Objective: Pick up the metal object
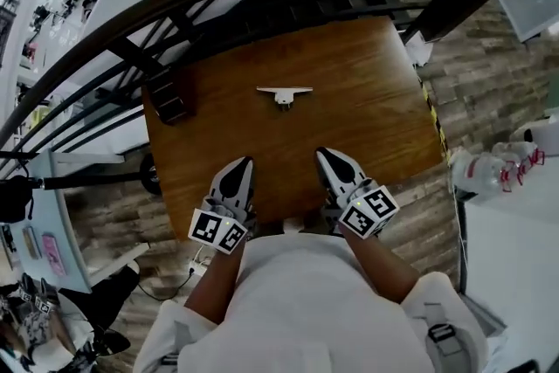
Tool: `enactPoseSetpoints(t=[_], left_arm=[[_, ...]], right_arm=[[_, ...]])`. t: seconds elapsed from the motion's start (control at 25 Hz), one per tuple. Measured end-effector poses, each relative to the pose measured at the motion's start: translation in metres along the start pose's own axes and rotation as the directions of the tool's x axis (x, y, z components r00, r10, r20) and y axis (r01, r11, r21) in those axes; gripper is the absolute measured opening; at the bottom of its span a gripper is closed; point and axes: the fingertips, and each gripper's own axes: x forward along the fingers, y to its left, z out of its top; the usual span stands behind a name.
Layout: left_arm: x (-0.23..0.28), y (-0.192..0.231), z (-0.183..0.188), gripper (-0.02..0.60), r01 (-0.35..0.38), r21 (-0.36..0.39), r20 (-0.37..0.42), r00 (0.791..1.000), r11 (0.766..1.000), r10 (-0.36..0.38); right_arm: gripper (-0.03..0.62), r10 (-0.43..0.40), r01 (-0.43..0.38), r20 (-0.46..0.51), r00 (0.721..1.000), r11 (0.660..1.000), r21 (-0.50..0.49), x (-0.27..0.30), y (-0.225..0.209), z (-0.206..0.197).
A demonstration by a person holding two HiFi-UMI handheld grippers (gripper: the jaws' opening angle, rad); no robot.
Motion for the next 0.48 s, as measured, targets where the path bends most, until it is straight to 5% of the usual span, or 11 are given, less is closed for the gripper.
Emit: enactPoseSetpoints(t=[0.24,0.48], left_arm=[[0.043,0.020,-0.001,0.012,-0.159,0.032,-0.001,0.987,0.987,0.159],[0.049,0.035,-0.004,0.012,-0.301,0.036,0.006,0.954,0.953,0.301]], right_arm=[[0.025,0.120,-0.108,-0.078,0.990,0.983,0.145,0.046,-0.053,0.012],[0.026,0.196,-0.142,-0.173,0.965,0.948,0.285,0.066,-0.084,-0.004]])
